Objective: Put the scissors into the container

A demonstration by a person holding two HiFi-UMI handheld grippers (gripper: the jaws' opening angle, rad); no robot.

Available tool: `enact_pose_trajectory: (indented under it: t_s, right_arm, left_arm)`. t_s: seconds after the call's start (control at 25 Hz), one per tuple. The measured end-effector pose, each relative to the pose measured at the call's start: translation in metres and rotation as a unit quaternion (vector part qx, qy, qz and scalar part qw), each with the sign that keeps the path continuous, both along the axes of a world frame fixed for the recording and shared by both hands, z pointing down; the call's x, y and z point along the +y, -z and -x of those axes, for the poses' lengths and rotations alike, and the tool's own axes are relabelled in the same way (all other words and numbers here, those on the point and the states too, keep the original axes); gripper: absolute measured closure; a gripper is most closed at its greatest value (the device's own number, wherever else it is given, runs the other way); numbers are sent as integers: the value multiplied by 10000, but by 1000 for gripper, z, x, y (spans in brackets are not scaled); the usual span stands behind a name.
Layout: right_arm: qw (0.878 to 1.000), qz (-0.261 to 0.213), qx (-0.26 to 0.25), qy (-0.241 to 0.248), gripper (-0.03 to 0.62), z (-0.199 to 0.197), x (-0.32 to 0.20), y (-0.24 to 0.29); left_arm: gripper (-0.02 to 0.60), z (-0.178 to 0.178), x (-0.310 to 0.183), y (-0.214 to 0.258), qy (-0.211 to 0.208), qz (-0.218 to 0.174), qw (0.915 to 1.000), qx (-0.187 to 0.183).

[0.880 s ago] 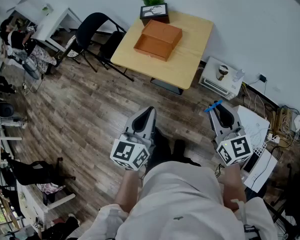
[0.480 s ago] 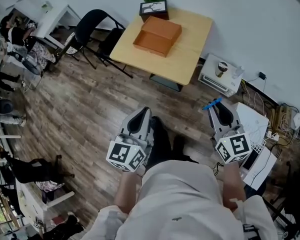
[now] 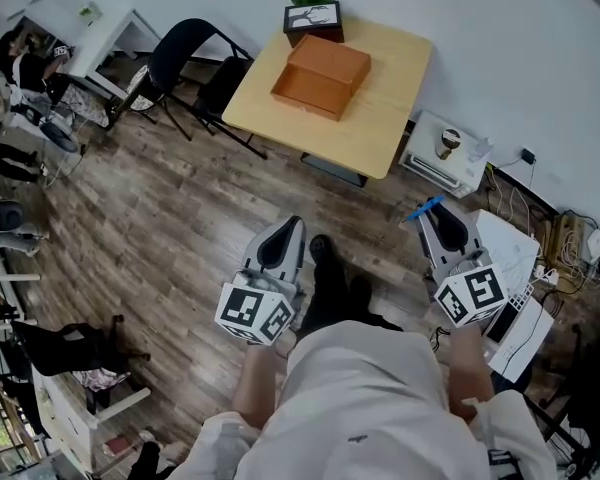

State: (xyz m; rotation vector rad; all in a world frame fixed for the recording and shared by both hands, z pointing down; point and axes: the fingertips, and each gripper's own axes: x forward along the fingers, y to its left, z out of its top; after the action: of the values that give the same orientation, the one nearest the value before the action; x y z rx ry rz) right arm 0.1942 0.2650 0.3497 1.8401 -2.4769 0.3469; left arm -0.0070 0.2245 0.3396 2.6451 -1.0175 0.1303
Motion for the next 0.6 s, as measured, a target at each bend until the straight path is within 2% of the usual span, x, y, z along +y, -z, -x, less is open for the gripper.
enact_pose_trajectory:
  t_s: [0.6]
  right_arm:
    - [9993,97,309,208,514,37,-153,17]
  left_arm:
    - [574,24,-144,4,-93,32,9998,175]
